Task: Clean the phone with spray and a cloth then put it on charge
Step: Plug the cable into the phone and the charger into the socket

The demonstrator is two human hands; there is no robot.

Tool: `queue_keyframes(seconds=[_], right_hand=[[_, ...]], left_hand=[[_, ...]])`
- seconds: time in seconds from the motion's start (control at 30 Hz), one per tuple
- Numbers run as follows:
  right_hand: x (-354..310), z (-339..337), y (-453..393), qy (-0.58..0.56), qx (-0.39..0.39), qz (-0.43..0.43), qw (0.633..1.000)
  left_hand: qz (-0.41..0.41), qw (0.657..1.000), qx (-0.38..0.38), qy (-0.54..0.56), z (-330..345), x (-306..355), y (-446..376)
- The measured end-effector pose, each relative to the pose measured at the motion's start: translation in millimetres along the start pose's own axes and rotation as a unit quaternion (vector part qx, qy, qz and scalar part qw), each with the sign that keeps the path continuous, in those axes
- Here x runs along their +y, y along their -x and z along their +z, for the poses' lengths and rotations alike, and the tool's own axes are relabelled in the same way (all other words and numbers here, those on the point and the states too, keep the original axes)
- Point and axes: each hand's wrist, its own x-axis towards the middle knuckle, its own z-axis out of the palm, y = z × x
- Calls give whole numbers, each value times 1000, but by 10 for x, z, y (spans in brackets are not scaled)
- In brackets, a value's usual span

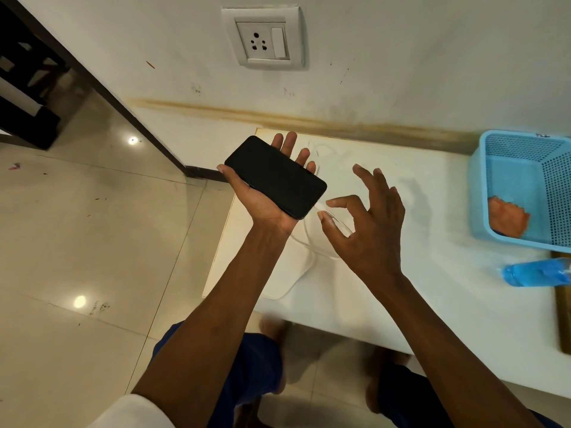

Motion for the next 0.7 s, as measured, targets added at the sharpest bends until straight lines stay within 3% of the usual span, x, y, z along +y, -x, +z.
queue_keyframes(seconds=[0.17,0.7], right_hand=[[42,-8,-15,59,32,-69,995],[12,42,9,15,43,-34,998]], left_hand=[[-28,998,-26,42,-25,2,-4],[-8,1000,7,1,58,-28,56]])
